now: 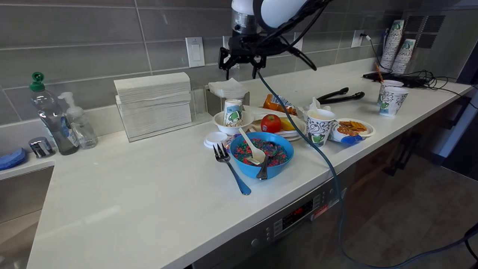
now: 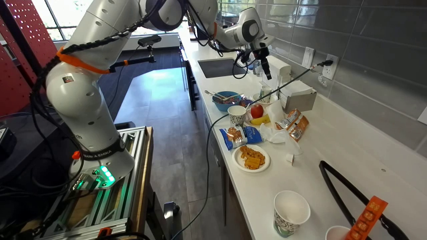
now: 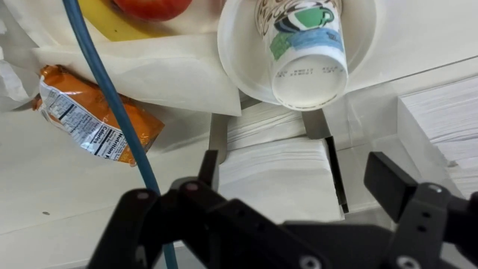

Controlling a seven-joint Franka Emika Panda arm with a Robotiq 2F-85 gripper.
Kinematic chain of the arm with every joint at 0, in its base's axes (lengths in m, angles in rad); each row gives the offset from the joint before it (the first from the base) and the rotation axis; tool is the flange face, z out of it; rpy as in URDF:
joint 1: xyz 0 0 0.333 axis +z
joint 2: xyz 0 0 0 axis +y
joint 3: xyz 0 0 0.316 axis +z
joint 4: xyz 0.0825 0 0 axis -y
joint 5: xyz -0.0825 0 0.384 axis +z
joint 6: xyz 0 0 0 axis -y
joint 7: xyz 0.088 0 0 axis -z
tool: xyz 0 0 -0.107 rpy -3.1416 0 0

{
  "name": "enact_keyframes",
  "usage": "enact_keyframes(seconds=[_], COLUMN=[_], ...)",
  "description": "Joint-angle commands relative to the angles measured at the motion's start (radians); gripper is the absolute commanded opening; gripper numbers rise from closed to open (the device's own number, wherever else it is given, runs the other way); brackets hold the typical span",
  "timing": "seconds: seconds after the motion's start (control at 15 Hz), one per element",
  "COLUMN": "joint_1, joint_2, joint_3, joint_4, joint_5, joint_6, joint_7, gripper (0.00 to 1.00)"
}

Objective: Take tissue paper out of the dispenser and put it over the white plate

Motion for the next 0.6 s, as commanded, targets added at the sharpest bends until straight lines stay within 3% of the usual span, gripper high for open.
enact_keyframes(seconds=[0.0,0.53], joint_1=[0.001,0.012], joint_2=[0.154,0.369], joint_3=[-0.022,-0.112], joint_4=[0.216,0.504], joint_5=[0.015,0.021], joint_6=[0.002,-0.03], joint_7=[0.0,0.085], gripper=[1.0,1.0])
